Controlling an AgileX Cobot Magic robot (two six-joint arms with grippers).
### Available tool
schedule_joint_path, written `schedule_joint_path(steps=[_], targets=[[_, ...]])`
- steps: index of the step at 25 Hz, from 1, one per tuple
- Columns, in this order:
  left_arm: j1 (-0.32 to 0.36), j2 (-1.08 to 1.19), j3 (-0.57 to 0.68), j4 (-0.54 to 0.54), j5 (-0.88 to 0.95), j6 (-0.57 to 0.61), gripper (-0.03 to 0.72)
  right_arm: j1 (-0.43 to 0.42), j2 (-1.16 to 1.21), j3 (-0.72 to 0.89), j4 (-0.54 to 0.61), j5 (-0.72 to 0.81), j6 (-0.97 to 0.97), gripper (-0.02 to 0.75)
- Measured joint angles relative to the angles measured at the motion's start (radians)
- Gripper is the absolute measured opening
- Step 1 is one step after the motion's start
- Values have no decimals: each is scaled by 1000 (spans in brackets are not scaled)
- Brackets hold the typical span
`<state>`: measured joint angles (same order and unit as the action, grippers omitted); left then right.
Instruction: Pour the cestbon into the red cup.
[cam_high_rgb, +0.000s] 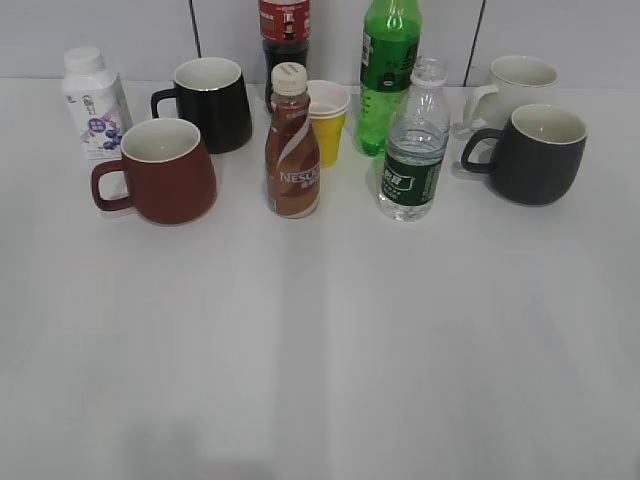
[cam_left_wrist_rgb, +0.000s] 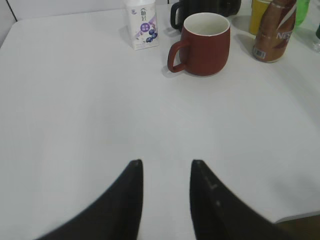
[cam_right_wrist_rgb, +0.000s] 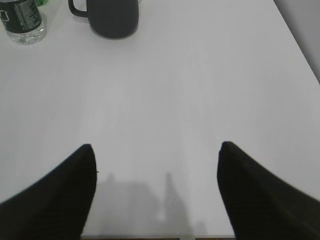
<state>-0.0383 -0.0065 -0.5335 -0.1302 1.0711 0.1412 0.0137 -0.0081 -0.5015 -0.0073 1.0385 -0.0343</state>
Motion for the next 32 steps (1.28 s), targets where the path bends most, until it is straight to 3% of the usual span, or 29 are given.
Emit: schedule_joint_path(steps=[26,32], targets=[[-4,0,-1,-18,-6,0,240,0,0,0,0,1,0,564],[-5,64,-11,-21,-231,0,221,0,-1,-6,81,-13,4,564]])
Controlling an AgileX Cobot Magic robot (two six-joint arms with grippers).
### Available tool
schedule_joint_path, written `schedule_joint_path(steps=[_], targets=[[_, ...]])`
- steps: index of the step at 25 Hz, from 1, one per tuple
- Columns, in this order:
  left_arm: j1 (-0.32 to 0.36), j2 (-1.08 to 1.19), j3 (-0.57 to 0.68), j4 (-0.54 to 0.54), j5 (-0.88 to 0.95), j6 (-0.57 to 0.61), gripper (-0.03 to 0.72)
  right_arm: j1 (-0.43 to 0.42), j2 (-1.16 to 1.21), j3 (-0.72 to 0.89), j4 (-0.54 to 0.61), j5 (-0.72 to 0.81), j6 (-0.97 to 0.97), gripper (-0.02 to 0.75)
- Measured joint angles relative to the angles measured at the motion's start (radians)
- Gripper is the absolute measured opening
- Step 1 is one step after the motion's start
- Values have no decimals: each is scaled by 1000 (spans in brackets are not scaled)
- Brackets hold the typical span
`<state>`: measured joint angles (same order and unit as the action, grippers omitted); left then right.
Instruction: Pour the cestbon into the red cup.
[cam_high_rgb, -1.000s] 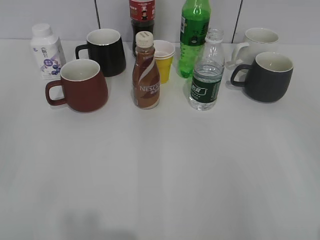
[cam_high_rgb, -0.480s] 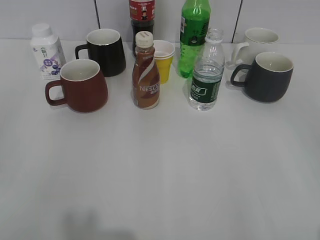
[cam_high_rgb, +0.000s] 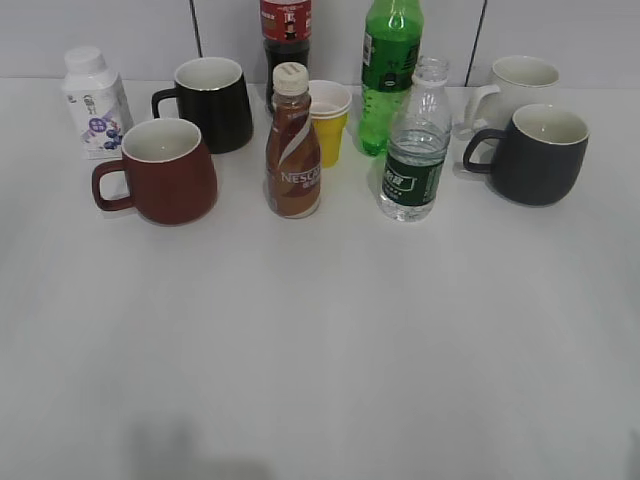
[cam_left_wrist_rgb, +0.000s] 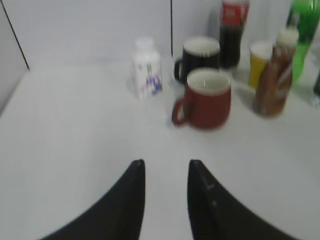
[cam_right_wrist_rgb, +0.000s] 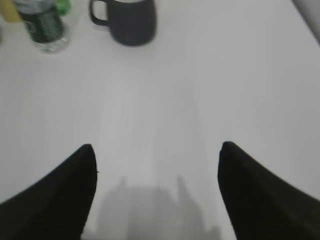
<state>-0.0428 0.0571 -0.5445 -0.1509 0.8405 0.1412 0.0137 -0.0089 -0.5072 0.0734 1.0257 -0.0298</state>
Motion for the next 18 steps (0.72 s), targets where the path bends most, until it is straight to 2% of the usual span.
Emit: schedule_joint_path(steps=[6,15,18], targets=[[0,173,0,-14,-212,0,220,0,0,-5,29,-18,1,564],[0,550,1,-64,-605,0,220,0,76,6,36,-306,1,564],[0,684,1,-84,-781,0,220,0,156,12,95,-351,2,564]])
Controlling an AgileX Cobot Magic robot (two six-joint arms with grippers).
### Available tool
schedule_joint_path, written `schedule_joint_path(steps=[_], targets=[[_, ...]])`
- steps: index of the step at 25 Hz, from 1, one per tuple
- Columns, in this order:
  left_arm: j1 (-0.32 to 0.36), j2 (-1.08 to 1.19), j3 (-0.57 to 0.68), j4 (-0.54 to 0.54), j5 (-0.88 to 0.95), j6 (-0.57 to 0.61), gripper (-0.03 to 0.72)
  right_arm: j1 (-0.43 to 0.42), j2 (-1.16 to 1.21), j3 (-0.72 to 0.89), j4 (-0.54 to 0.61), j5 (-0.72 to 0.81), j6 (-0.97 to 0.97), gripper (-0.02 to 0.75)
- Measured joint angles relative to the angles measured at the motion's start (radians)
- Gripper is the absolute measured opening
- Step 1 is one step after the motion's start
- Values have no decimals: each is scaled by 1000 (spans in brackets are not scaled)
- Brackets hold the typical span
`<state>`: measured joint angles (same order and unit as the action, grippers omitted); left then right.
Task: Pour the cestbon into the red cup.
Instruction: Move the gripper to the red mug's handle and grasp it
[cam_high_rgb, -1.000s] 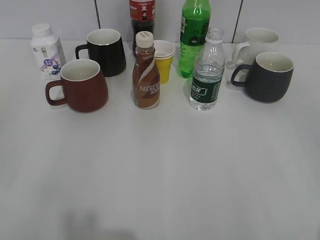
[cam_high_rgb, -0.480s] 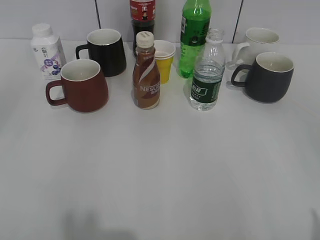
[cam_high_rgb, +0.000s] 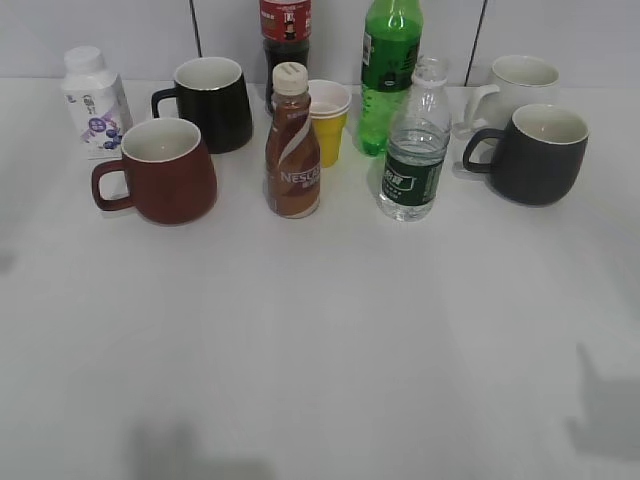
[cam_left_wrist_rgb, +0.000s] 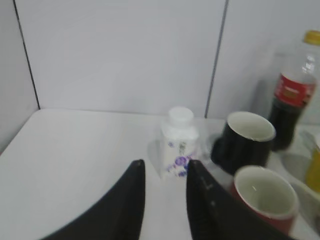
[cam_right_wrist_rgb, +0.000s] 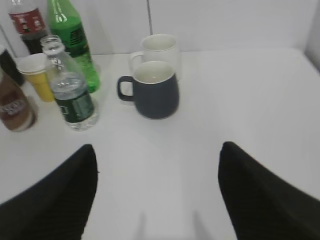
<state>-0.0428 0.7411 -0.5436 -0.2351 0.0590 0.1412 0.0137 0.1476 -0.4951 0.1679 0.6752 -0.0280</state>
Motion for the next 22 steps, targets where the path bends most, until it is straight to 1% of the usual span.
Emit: schedule_joint_path(steps=[3,7,11,14,17,19,22], targets=[[0,159,0,-15,-152,0,220,0,81,1,60,-72,1,564],[0,288,0,-15,-293,0,220,27,177,1,75,-227,-34,551],[0,407,0,-15,-334,0,220,76,308,1,76,-371,-120,503],[-4,460,0,-19,-333,0,220,110,438,1,76,-458,-156,486],[-32,479,1,-21,-315,0,220,135,578,1,77,-552,-167,482],[-64,484,16,-21,-320,0,222,146,692,1,72,-625,-169,482],[-123,488,83,-21,-368,0,230,150,807,1,65,-740,-171,482]])
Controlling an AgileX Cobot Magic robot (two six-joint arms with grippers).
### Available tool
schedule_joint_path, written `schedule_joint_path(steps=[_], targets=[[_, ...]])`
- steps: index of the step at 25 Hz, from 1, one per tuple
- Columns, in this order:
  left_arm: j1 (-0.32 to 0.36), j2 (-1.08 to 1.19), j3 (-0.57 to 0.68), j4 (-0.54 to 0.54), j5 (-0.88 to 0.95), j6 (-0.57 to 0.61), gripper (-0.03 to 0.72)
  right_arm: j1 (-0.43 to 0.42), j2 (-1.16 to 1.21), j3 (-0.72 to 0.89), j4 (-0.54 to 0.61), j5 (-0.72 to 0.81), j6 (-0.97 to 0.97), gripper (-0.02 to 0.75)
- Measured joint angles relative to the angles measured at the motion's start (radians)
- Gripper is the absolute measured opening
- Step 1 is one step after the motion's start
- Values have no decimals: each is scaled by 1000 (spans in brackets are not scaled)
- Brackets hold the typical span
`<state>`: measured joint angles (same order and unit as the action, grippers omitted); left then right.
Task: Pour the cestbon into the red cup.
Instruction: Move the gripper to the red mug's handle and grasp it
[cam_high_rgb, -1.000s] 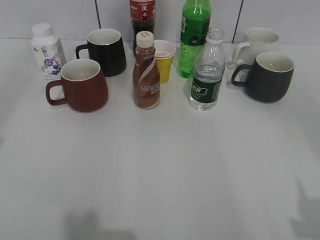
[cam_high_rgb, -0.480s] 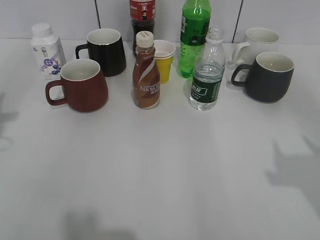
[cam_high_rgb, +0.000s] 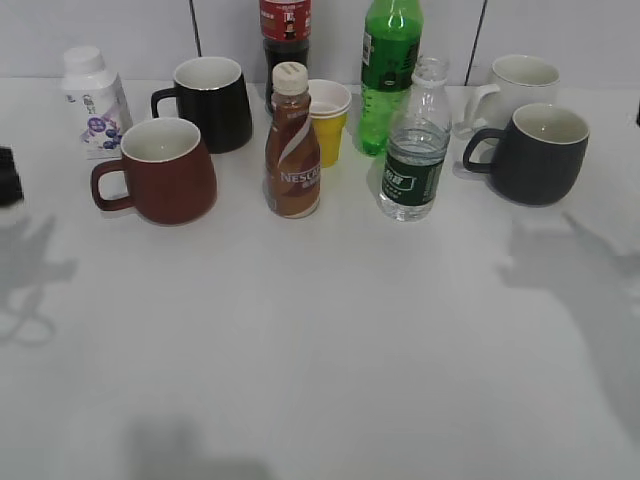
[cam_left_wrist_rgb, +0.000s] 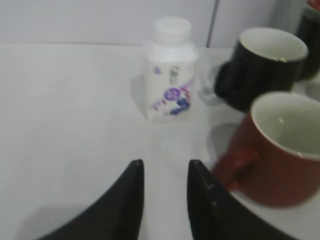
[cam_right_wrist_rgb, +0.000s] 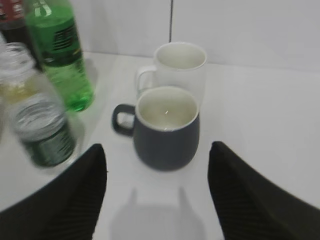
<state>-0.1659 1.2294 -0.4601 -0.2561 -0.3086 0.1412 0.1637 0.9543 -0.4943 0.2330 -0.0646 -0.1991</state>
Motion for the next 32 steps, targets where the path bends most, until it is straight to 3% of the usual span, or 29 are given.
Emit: schedule_joint_path(steps=[5,10,18,32], targets=[[-96,45,135,-1,-218,0,237,2,167,0,-54,-221,5,482],[-110,161,149,20,-409,-3,253,37,299,-26,-88,-335,15,480],[-110,406,136,142,-649,-141,414,47,423,-53,-251,-515,181,480],[-110,582,-21,170,-632,-147,285,47,451,-53,-297,-534,239,480]])
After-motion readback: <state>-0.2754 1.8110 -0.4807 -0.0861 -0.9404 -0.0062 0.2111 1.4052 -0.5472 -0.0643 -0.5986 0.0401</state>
